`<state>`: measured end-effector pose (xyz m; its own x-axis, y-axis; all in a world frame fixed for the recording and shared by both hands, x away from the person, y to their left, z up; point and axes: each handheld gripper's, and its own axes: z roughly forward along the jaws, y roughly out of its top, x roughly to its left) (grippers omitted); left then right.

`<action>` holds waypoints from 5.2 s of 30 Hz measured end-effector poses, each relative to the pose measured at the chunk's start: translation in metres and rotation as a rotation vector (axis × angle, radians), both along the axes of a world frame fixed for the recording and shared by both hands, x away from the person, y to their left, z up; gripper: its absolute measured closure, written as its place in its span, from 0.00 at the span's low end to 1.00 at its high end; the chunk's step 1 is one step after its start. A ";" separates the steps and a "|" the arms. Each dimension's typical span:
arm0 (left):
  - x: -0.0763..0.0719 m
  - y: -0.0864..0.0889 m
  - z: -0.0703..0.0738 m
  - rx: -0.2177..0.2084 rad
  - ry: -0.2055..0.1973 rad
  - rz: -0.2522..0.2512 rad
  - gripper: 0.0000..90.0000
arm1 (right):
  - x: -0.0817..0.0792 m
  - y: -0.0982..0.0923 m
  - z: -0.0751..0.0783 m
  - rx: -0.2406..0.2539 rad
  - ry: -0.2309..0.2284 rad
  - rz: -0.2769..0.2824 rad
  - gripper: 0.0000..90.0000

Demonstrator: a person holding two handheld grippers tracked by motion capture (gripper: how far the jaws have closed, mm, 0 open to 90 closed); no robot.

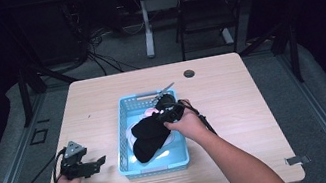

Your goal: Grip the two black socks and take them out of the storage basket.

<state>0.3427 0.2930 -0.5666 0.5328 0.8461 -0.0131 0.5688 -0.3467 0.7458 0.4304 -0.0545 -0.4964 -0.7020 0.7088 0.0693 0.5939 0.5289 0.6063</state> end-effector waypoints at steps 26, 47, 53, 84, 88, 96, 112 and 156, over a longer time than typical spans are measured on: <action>0.000 0.000 -0.001 0.003 0.005 0.002 0.17 | -0.033 0.009 0.090 0.079 -0.171 0.109 0.97; 0.001 0.001 -0.002 0.003 0.008 0.009 0.17 | -0.048 -0.004 0.141 0.126 -0.239 0.096 0.97; 0.001 0.002 -0.002 -0.001 0.011 0.011 0.17 | -0.053 -0.015 0.147 0.119 -0.253 0.091 0.97; 0.001 0.001 -0.004 0.008 0.026 0.011 0.17 | -0.069 -0.124 0.130 0.098 -0.255 -0.104 0.97; 0.001 0.002 -0.004 0.002 0.021 0.017 0.17 | -0.071 -0.131 0.116 0.104 -0.235 -0.120 0.97; 0.002 0.001 -0.004 0.011 0.027 0.010 0.17 | -0.073 -0.151 0.088 0.109 -0.195 -0.175 0.97; 0.002 0.000 -0.005 0.014 0.029 0.009 0.17 | -0.065 -0.172 0.035 0.077 -0.137 -0.260 0.97; 0.003 -0.001 -0.005 0.014 0.032 0.002 0.17 | -0.081 -0.243 -0.043 0.119 -0.092 -0.549 0.69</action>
